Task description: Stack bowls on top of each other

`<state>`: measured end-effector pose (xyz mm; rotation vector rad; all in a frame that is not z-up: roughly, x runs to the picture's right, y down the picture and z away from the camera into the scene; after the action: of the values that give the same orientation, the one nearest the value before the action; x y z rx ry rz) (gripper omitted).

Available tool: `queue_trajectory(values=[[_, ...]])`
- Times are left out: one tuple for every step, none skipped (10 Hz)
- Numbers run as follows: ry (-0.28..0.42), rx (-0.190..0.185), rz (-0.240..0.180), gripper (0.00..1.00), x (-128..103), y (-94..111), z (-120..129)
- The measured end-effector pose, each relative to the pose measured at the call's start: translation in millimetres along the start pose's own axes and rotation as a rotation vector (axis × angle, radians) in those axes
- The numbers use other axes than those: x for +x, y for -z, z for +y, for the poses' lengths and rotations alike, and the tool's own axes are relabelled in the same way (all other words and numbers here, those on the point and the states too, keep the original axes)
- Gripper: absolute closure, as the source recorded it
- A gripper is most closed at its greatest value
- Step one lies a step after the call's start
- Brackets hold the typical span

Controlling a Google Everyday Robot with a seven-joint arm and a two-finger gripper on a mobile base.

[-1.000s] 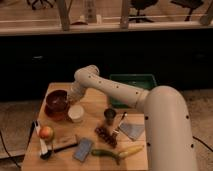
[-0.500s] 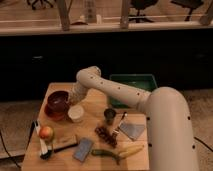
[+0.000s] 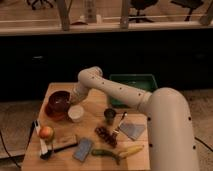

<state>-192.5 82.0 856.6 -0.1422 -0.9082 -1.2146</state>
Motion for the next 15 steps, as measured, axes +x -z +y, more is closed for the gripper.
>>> queue_trajectory(values=[[0.002,-0.001,0.001,0.94,1.3,0.3,0.4],[0.004,-0.001,0.002,0.94,4.3,-0.1,-3.2],[0.009,-0.002,-0.002,0.94,5.0,-2.5,-8.1],[0.015,-0.003,-0.006,0.94,6.1,-4.8,-12.8],[0.016,-0.005,-0.006,0.94,8.3,-6.6,-15.7],[0.025,-0.007,-0.013,0.94,7.8,-11.1,-22.1],[0.030,-0.008,-0.016,0.94,7.7,-12.8,-24.5],[0.033,-0.011,-0.018,0.94,9.4,-13.8,-25.3],[0.040,-0.012,-0.022,0.94,9.0,-16.2,-29.0],[0.046,-0.013,-0.027,0.93,8.4,-18.6,-32.1],[0.048,-0.015,-0.028,0.85,10.0,-19.0,-33.8],[0.049,-0.018,-0.030,0.75,11.1,-19.0,-33.6],[0.050,-0.020,-0.031,0.67,11.6,-19.1,-35.2],[0.052,-0.022,-0.033,0.57,11.2,-20.1,-36.2],[0.051,-0.022,-0.036,0.45,11.6,-20.4,-36.7]])
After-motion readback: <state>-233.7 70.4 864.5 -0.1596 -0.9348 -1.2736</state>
